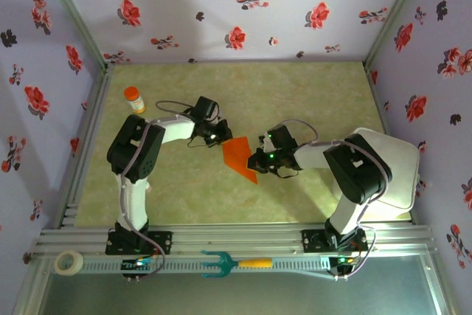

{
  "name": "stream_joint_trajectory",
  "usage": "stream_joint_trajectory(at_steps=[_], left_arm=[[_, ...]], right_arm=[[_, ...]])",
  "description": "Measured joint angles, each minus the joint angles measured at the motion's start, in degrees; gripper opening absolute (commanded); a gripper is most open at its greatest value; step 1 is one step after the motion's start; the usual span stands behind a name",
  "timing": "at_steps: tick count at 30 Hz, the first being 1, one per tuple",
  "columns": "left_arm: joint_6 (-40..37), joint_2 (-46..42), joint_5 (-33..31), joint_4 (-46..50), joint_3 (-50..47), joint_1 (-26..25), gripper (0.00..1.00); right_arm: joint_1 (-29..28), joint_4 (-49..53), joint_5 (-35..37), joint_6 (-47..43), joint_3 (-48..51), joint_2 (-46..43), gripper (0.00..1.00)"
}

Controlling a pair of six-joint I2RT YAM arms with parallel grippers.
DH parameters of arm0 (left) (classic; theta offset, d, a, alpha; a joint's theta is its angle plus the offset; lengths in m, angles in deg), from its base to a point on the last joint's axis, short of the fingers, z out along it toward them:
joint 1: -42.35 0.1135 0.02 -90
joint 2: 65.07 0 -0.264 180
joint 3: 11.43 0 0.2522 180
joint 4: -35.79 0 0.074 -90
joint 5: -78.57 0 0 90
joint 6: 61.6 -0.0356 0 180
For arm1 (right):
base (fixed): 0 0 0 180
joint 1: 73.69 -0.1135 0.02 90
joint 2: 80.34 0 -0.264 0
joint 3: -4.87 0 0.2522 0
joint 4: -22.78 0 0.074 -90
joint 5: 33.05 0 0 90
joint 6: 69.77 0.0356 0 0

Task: Fold a paper plane with a square sheet of paper (pick it up from the middle)
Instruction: Fourth fold the wing at the center of the table.

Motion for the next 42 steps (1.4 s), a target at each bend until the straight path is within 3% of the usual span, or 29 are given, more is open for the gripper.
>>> stream_joint_trajectory(at_steps=[8,16,23,31,42], left_arm=[[-1.6,0.1,0.0,1.9,1.0,2.6,0.00],[-1.9,-2.3,-4.2,4.2,2.0,4.7,0.00],[-1.2,-9.8,-4.0,0.6,-1.2,-0.9,0.00],[1.3,-7.8,-1.3,-4.9,-6.8,-8.8,0.00],[3.3,-4.5,0.0,-10.2,-10.1,-9.7,0.00]], right_arm=[[0.1,-0.4,-0.3,-0.1,0.0,0.2,0.00],[0.3,-0.5,-0.9,-0.1,0.0,0.4,0.00],[0.3,-0.5,-0.9,-0.1,0.0,0.4,0.00],[0.3,-0.5,-1.0,-0.1,0.0,0.4,0.00],[0.4,-0.2,-1.5,0.8,0.0,-0.1,0.00]])
